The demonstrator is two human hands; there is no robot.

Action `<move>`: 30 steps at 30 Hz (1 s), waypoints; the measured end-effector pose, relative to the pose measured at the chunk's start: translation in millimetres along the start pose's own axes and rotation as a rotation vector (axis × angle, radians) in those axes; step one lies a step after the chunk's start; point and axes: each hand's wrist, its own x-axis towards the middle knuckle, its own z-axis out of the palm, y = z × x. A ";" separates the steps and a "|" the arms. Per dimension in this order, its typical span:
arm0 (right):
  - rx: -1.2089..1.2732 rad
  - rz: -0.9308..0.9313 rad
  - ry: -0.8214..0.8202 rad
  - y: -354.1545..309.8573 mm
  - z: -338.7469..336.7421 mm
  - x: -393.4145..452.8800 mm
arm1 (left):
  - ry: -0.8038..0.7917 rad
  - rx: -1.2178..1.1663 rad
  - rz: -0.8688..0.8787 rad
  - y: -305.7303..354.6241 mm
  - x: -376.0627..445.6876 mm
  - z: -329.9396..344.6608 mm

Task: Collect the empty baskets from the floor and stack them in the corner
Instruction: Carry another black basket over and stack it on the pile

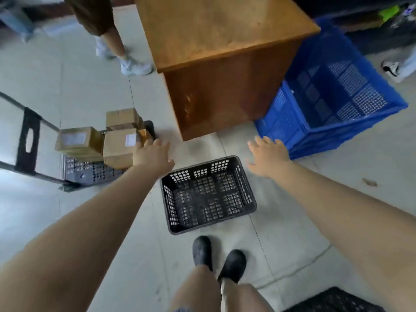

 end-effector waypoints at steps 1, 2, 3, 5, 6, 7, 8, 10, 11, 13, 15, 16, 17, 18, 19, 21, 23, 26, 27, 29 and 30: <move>-0.009 -0.023 -0.044 -1.9 19.5 12.2 | -0.043 -0.013 -0.012 2.8 5.4 23.3; -0.022 -0.040 -0.084 -4.0 38.8 24.9 | -0.082 -0.027 -0.025 4.6 11.9 46.2; -0.034 -0.057 -0.121 -6.0 57.0 37.8 | -0.115 -0.038 -0.035 5.3 19.8 68.2; -0.054 -0.080 -0.207 -12.6 95.0 62.6 | -0.178 -0.073 -0.062 5.2 33.6 115.8; -0.049 -0.074 -0.226 -14.8 109.8 70.1 | -0.189 -0.092 -0.073 4.9 38.1 134.9; -0.041 -0.069 -0.255 -19.9 129.0 84.9 | -0.215 -0.108 -0.097 3.5 46.6 159.2; -0.028 -0.067 -0.278 -24.7 148.7 99.7 | -0.239 -0.122 -0.120 2.2 54.9 183.2; -0.020 -0.067 -0.328 -36.2 189.8 124.9 | -0.279 -0.139 -0.155 0.8 66.7 231.1; -0.025 -0.067 -0.353 -41.2 210.6 137.5 | -0.287 -0.152 -0.179 0.1 72.8 253.9; -0.046 -0.060 -0.397 -46.7 250.8 162.7 | -0.308 -0.176 -0.233 -0.6 86.4 298.2; -0.059 -0.040 -0.418 -50.0 291.0 189.1 | -0.341 -0.201 -0.289 2.5 101.0 343.6; -0.059 -0.024 -0.420 -51.4 311.0 202.6 | -0.361 -0.221 -0.320 5.1 107.7 365.3; -0.053 -0.002 -0.420 -52.8 330.0 215.5 | -0.379 -0.235 -0.347 7.2 113.9 386.0; -0.039 0.026 -0.419 -53.4 348.5 227.3 | -0.396 -0.248 -0.372 9.0 119.0 405.0; -0.014 0.065 -0.411 -54.0 365.9 237.4 | -0.407 -0.269 -0.406 10.5 123.4 422.7; 0.067 0.180 -0.367 -53.1 399.7 254.4 | -0.380 -0.378 -0.520 10.9 130.9 459.9; 0.229 0.334 -0.316 -51.1 426.8 266.9 | -0.309 -0.617 -0.657 12.0 138.5 492.4; 0.634 0.551 -0.287 -43.7 461.8 284.6 | -0.102 -1.125 -0.870 15.0 151.1 519.5; 0.774 0.598 -0.279 -39.9 471.3 290.5 | -0.055 -1.260 -0.966 13.3 155.4 524.9; 1.049 0.661 -0.276 -30.3 486.1 299.7 | -0.066 -1.473 -1.140 3.4 159.0 534.3; 1.177 0.688 -0.299 -25.5 490.4 302.8 | -0.127 -1.558 -1.178 -1.6 159.7 537.6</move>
